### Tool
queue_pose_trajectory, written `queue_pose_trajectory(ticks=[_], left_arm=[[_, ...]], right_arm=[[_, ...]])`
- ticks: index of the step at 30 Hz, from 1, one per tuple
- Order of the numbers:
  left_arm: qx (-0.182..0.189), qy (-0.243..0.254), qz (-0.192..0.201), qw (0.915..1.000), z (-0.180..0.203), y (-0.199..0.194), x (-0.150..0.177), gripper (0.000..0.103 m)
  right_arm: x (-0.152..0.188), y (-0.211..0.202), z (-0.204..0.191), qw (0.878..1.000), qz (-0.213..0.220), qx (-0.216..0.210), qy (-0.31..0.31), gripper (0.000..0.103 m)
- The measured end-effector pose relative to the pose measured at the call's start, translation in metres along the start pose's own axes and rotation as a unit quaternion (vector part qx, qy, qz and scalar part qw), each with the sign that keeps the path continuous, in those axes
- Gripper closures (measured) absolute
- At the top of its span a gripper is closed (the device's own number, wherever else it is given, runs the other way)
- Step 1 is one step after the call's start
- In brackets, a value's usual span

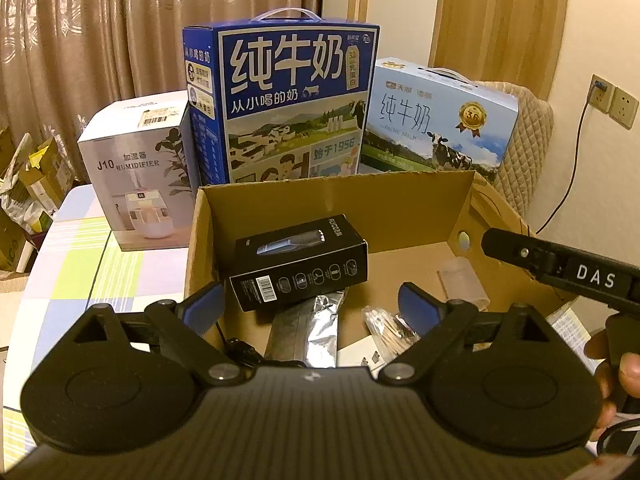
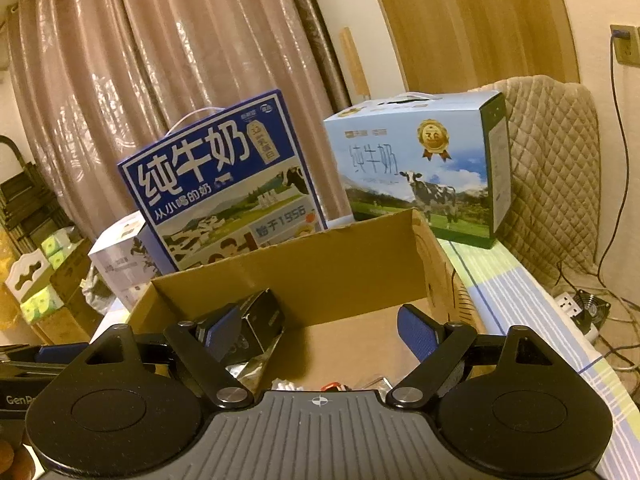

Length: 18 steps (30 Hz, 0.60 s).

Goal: Organize objects
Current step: 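Open the left gripper to drop the FLYCO box while the right releases the plastic item inside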

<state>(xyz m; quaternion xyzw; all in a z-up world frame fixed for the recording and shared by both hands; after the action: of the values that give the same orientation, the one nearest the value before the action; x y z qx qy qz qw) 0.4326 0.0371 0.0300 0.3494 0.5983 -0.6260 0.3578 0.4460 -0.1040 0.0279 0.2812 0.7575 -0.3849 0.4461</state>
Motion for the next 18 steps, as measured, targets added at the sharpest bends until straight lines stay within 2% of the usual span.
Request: queue_pose_trajectory(ticks=[18], left_arm=[[-0.008,-0.006,0.007,0.9999,0.000,-0.012,0.003,0.001]], right_arm=[[-0.005,-0.020,0.005,0.999,-0.019,0.020,-0.033,0.020]])
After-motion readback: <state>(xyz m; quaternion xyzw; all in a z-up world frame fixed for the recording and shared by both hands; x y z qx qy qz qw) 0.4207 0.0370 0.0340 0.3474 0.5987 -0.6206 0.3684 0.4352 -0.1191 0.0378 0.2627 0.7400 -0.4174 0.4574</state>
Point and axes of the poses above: each gripper's, at about its wrist camera, not at the fingertips, and y roughly the way its jaws point, z to its right, x to its underside, the point moved 1 cm from there along y, roughly the way its jaws point, and after that the axes turned 10 degrees about z, right-handed, at the moved point
